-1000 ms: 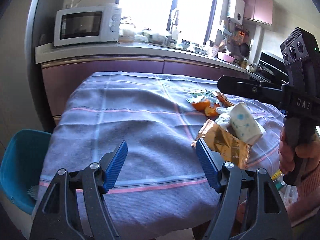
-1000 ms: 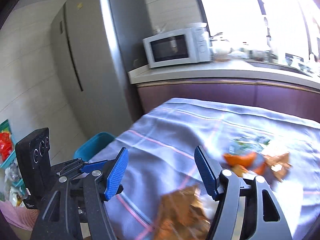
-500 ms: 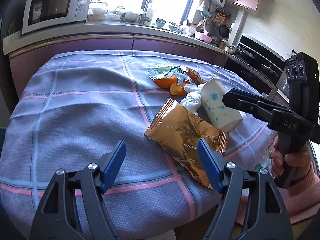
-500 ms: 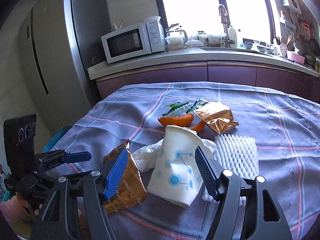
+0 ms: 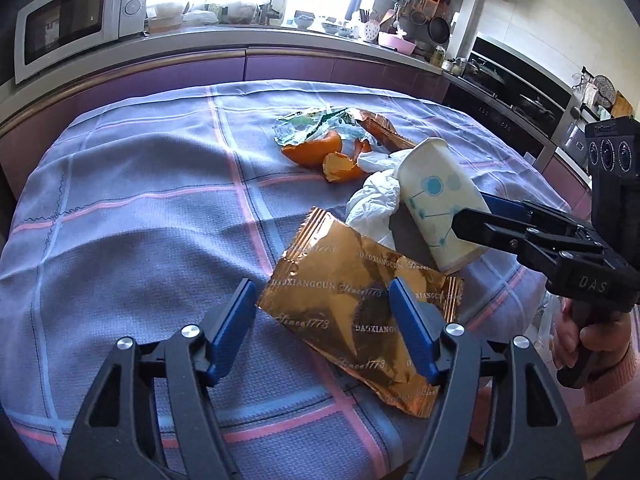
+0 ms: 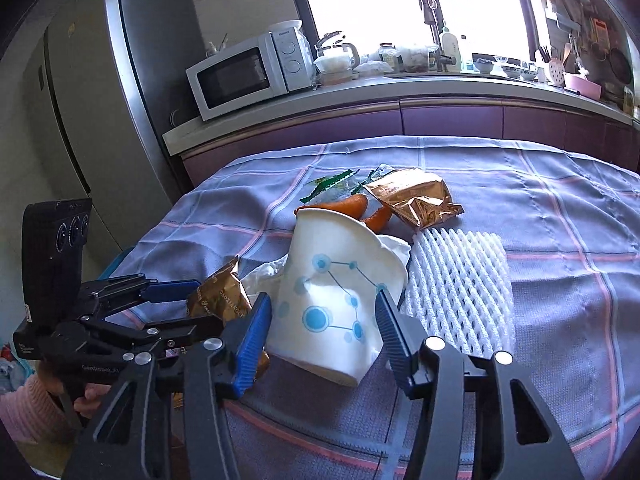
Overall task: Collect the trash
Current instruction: 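Move the left tool to the gold wrapper while the right approaches a paper cup, then grasp the gold snack wrapper with the left tool while the right grasps the paper cup, then carry the wrapper and cup with both tools over the blue bin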
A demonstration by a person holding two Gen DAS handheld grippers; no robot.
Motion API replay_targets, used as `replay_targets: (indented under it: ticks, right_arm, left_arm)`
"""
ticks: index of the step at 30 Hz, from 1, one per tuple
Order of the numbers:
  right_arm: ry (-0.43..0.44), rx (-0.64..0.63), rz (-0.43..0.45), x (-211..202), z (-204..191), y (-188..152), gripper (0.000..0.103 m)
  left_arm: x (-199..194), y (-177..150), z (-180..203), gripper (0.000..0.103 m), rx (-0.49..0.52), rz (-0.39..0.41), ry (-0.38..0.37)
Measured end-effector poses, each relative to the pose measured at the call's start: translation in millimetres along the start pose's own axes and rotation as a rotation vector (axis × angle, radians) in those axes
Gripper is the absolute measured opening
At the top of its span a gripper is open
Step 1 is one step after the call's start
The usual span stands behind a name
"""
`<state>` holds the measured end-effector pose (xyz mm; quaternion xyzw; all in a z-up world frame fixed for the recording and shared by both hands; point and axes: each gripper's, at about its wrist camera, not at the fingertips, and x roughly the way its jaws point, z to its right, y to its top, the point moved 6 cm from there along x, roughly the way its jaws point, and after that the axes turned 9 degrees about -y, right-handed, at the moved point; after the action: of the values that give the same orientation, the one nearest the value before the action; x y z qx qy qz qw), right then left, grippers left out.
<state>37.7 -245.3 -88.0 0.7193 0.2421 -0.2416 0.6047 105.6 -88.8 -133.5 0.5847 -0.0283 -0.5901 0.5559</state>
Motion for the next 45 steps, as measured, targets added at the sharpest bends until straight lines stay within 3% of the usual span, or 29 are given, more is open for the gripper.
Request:
replay_targets:
  ticks: [8,11,22,45]
  right_arm:
    - [0.031,0.028,0.009,-3.1,4.1,1.5,0.043]
    - [0.049,0.045,0.012,-5.0,4.9,3.2,0.043]
    - [0.094,0.031,0.063,-19.7,-5.4,15.0,0.043]
    - [0.243,-0.066,0.079,-18.3,-75.9,22.7,0.043]
  left_arm:
    - [-3.2,-4.0,2.0,0.022,-0.029,-0.005,-0.002]
    - [-10.2,-4.6,0.8,0.018,-0.046,0.010,-0.008]
    - [-50.0,-8.0,-4.8,0.013,-0.083,0.093,-0.016]
    - [-136.3,-29.4,-51.1,0.012,-0.212,0.254,0.095]
